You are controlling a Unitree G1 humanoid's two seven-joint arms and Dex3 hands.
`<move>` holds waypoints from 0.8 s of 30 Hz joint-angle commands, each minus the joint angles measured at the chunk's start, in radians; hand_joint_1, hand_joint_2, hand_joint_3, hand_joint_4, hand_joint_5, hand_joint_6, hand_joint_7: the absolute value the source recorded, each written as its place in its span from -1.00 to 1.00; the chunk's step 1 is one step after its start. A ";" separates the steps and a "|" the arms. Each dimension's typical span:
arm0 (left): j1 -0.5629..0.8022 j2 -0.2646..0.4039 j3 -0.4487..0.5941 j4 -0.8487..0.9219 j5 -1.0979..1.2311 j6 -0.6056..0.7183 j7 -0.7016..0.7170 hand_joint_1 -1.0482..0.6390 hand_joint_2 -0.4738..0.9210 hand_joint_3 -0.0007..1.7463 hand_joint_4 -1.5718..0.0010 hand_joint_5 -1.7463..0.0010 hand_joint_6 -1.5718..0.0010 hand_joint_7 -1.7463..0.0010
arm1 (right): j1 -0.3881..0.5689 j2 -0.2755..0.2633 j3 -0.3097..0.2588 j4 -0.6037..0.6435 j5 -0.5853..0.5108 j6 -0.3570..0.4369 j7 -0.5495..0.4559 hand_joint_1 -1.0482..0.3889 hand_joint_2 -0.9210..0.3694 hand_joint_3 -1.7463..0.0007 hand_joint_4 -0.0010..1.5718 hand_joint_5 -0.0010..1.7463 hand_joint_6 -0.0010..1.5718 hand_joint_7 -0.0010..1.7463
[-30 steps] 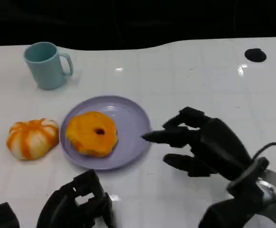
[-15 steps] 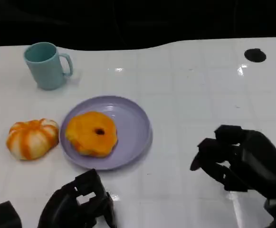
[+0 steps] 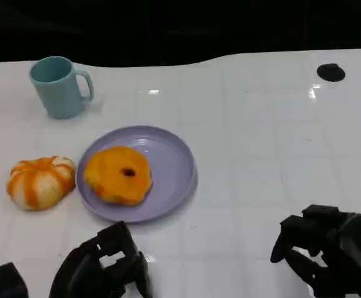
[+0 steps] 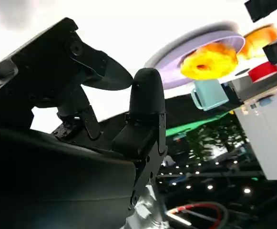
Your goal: Grasp the bread from the table and place it into the plate.
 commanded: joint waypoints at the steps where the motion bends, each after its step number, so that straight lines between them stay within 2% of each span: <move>1: 0.002 0.020 0.006 -0.011 -0.002 0.008 0.006 -0.53 1.00 -0.76 -0.01 -1.00 0.12 -0.79 | 0.012 0.015 -0.010 0.012 -0.014 0.011 -0.024 0.22 -0.20 -0.36 0.09 1.00 -0.01 0.62; 9: 0.012 0.024 0.002 -0.030 0.000 0.019 0.008 -0.53 1.00 -0.76 -0.01 -1.00 0.11 -0.79 | -0.011 0.017 0.003 0.083 -0.080 -0.001 -0.101 0.21 -0.19 -0.35 0.09 1.00 -0.04 0.70; 24: 0.010 0.026 0.005 -0.028 0.002 0.018 0.006 -0.53 1.00 -0.77 -0.02 -1.00 0.12 -0.80 | -0.049 0.004 0.027 0.167 -0.093 -0.040 -0.170 0.20 -0.22 -0.35 0.07 1.00 -0.04 0.67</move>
